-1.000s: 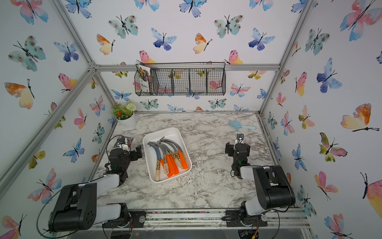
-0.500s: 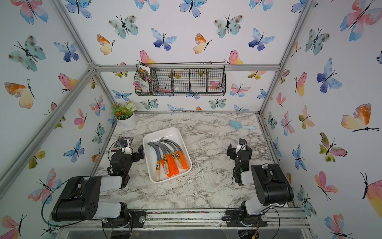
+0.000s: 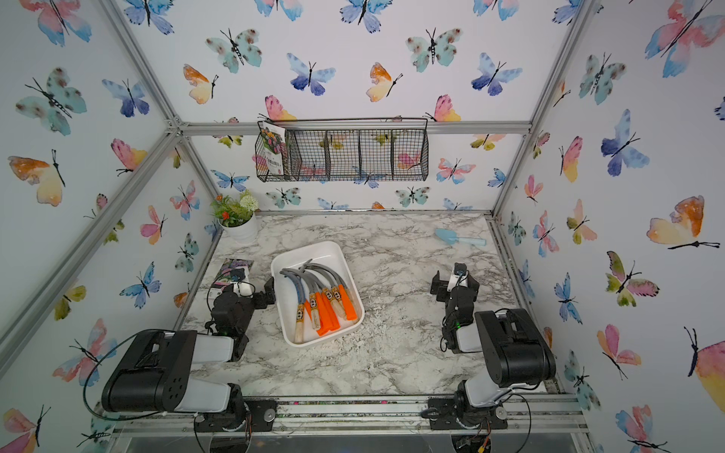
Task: Put small sickles into storage boxes
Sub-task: Reset both arms
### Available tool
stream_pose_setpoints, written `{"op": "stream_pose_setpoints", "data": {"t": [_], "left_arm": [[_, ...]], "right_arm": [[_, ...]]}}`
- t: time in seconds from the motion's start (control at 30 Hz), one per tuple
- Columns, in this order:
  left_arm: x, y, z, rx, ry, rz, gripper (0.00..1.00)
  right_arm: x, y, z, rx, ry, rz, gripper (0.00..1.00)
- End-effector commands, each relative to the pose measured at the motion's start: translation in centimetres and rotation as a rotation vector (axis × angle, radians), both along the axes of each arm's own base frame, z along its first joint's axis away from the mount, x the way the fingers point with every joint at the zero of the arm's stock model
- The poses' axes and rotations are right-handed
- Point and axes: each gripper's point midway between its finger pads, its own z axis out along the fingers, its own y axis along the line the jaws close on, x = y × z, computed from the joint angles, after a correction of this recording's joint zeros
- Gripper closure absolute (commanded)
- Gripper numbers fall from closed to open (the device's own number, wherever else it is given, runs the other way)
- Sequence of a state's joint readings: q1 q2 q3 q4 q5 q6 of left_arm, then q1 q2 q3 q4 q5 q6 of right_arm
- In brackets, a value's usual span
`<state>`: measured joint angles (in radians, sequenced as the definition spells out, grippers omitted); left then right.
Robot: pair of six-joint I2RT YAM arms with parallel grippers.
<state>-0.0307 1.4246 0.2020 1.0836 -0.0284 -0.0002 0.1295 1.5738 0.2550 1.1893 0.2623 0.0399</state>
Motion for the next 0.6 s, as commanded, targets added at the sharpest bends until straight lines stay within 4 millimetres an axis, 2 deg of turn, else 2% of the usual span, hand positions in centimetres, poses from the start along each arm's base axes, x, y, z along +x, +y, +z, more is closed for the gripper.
{"op": "stream_pose_setpoints", "data": {"t": [0.0, 0.57], "left_arm": [[0.14, 0.03, 0.64, 0.014, -0.014, 0.004, 0.02], [0.18, 0.06, 0.55, 0.018, -0.010, 0.010, 0.02]], "right_arm": [[-0.07, -0.13, 0.24, -0.005, -0.015, 0.001, 0.02], [-0.07, -0.12, 0.25, -0.005, -0.016, 0.001, 0.02]]}}
